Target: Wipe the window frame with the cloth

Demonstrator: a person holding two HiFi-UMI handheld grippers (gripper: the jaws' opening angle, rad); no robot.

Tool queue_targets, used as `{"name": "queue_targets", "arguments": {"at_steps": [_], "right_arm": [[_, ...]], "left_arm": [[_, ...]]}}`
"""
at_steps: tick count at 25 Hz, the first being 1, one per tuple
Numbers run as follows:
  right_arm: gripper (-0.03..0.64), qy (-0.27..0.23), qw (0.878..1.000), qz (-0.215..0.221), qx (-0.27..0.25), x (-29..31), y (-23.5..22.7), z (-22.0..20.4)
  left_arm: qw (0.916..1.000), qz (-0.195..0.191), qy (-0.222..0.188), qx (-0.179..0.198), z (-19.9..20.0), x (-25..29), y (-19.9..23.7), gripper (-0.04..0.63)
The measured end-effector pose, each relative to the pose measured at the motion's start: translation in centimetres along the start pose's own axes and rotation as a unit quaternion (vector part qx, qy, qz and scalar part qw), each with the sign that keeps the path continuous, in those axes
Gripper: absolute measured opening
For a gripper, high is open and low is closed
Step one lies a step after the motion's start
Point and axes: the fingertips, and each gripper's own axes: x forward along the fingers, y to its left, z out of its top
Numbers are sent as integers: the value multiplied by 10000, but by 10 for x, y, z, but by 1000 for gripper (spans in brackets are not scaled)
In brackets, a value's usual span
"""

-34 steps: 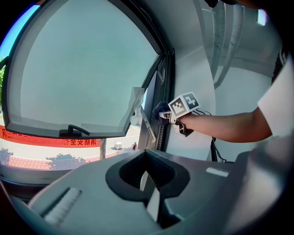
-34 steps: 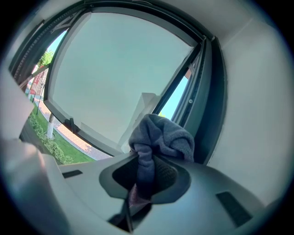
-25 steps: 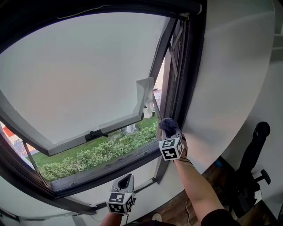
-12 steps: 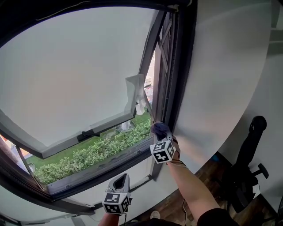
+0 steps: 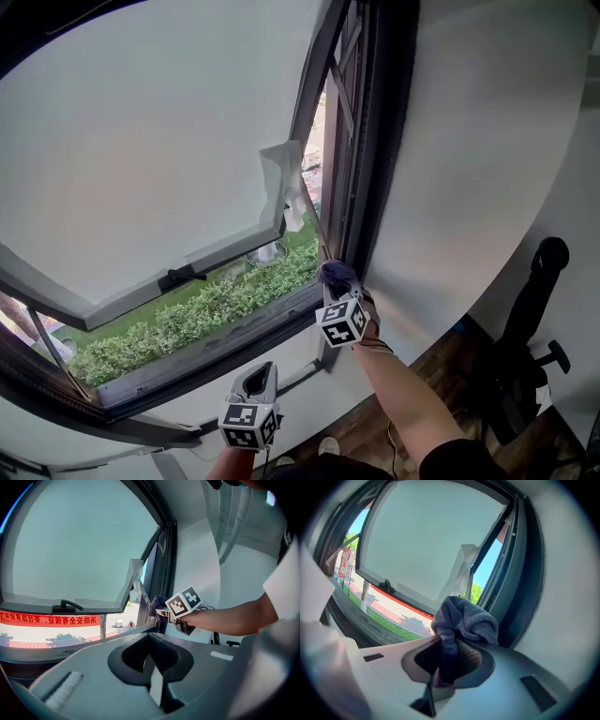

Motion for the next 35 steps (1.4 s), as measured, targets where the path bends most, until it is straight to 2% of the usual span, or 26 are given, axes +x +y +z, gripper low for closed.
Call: {"name": "queue_targets", "arguments": {"at_steps": [18,24,30,35], "right_arm": [[66,534,9975,447,109,21,35,-60],[66,697,9943,718,380,25,47,-75],[66,699,9922,788,665,28,49,-79],[67,722,9850,1160,1052,26,54,-83]], "left_arm": [[9998,165,92,-79,-6,4,-5,8],[9994,240,154,-190,-14,7,-1,8],[9993,265,125,-230,-9,11,0,8],[9995,241,103,-192,-7,14,-1,8]]}}
